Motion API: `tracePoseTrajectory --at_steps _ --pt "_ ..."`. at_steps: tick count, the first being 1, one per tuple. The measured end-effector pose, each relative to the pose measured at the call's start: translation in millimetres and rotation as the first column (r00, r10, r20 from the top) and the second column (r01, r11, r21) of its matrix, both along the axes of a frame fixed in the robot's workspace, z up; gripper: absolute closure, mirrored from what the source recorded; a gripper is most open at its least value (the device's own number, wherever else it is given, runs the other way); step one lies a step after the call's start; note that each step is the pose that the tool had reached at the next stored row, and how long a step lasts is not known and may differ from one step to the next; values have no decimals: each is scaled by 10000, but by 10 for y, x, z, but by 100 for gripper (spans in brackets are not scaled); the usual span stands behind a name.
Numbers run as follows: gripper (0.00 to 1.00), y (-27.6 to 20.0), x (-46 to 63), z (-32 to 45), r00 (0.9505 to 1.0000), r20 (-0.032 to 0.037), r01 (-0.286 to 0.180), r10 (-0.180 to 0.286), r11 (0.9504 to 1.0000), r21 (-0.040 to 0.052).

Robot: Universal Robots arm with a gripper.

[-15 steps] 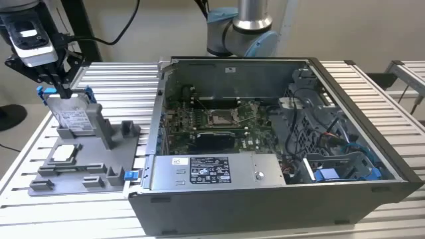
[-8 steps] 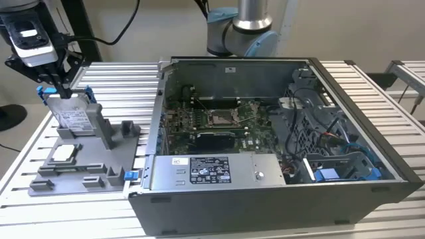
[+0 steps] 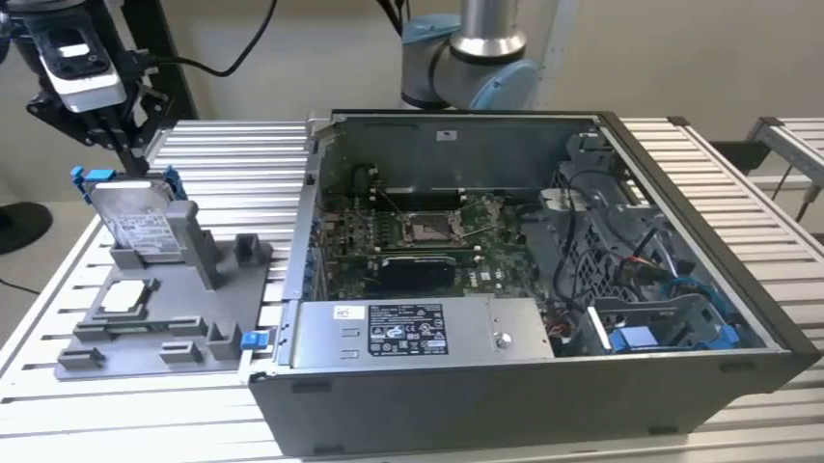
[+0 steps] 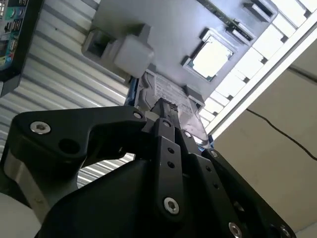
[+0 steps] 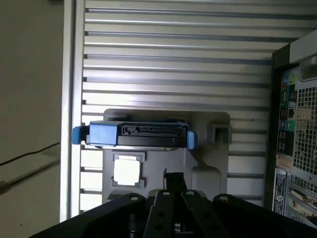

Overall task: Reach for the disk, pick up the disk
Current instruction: 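Reach for the disk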

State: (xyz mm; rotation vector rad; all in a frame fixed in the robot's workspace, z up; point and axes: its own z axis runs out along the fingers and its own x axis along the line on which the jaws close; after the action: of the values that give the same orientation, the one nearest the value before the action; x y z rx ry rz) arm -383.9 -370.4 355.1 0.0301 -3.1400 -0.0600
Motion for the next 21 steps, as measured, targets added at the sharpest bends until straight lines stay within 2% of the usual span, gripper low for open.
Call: tracePoseTrajectory --at_steps 2,5,8,12,17,19,21 --pt "100 91 -1 -2 10000 0 0 0 10000 0" --pt "100 206 -71 -4 10000 2 -2 2 10000 -1" --pt "100 286 -197 -5 10000 0 -2 2 10000 -3" --pt "100 302 -379 -7 10000 0 -3 3 10000 -3" --pt "100 282 -581 -8 10000 1 -3 3 10000 -3" --pt "100 268 -630 -8 10000 0 -3 3 10000 -3" --pt "100 266 -634 -8 10000 0 -4 4 10000 -3"
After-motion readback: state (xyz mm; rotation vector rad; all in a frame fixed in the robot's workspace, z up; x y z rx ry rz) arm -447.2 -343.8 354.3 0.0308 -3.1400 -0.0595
